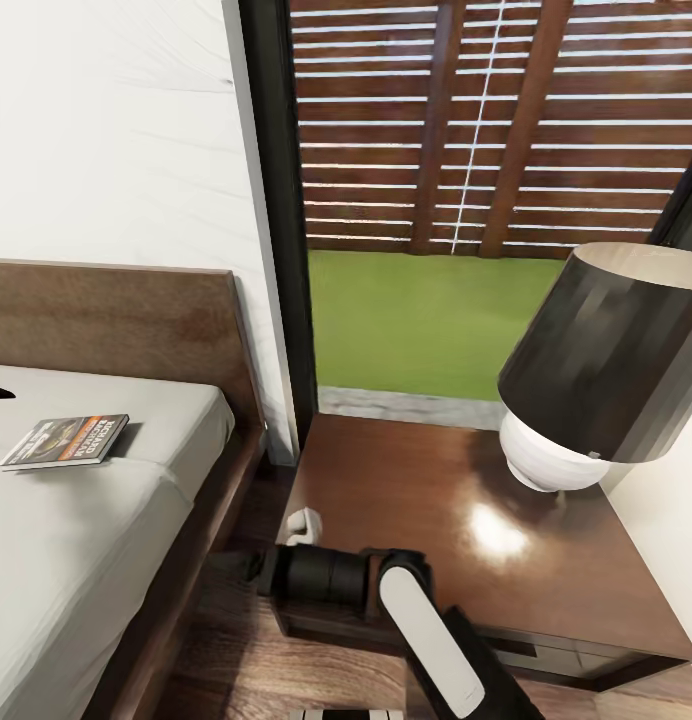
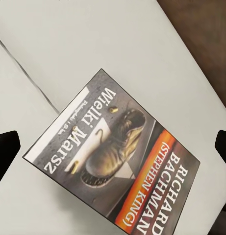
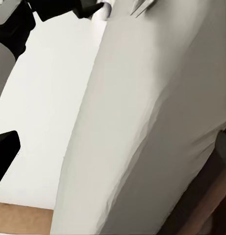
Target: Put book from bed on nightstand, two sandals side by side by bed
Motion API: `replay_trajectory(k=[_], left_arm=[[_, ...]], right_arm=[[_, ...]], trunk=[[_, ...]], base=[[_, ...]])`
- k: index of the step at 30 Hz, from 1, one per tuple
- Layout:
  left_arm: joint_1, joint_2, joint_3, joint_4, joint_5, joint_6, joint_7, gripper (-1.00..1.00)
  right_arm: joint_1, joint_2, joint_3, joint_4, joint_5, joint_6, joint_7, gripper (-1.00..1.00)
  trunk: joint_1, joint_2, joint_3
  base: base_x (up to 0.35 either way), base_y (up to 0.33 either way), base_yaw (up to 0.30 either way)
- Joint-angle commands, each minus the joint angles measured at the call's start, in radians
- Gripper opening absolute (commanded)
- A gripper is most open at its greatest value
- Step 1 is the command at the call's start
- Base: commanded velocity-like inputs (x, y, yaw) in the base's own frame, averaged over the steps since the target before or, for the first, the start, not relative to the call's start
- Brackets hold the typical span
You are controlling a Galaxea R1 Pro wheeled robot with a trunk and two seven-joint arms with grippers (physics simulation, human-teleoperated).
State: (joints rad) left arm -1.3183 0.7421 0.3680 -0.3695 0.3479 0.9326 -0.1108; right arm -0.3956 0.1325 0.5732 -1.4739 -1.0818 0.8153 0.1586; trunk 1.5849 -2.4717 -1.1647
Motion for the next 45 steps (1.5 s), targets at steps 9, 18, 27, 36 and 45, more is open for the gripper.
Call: replay_trajectory(k=[9,18,27,36,45], left_arm=[[-0.001,0.003,0.008,-0.004,-0.012,-0.003,0.0,1.0],[-0.001,0.008,0.01,-0.061,-0.009,-0.006,0.071,1.0],[-0.003,-0.004,0.012,-0.085,-0.001,-0.007,0.147,1.0],[-0.004,-0.011,0.012,-0.09,0.001,-0.005,0.159,1.0],[-0.004,-0.01,0.011,-0.091,0.0,-0.004,0.159,1.0]], right_arm=[[-0.125,0.021,-0.108,-0.006,-0.205,0.022,-0.19,1.0],[-0.257,0.022,-0.171,0.0,-0.352,0.023,-0.413,1.0],[-0.302,0.019,-0.21,-0.003,-0.491,0.018,-0.533,1.0],[-0.305,0.018,-0.204,-0.003,-0.508,0.019,-0.547,1.0],[-0.304,0.017,-0.204,-0.001,-0.509,0.019,-0.548,1.0]], trunk=[[0.0,0.0,-0.001],[0.0,0.0,-0.001],[0.0,0.0,-0.001],[0.0,0.0,-0.001],[0.0,0.0,-0.001]], base=[[0.0,0.0,0.0],[0.0,0.0,0.0],[0.0,0.0,0.0],[0.0,0.0,0.0],[0.0,0.0,0.0]])
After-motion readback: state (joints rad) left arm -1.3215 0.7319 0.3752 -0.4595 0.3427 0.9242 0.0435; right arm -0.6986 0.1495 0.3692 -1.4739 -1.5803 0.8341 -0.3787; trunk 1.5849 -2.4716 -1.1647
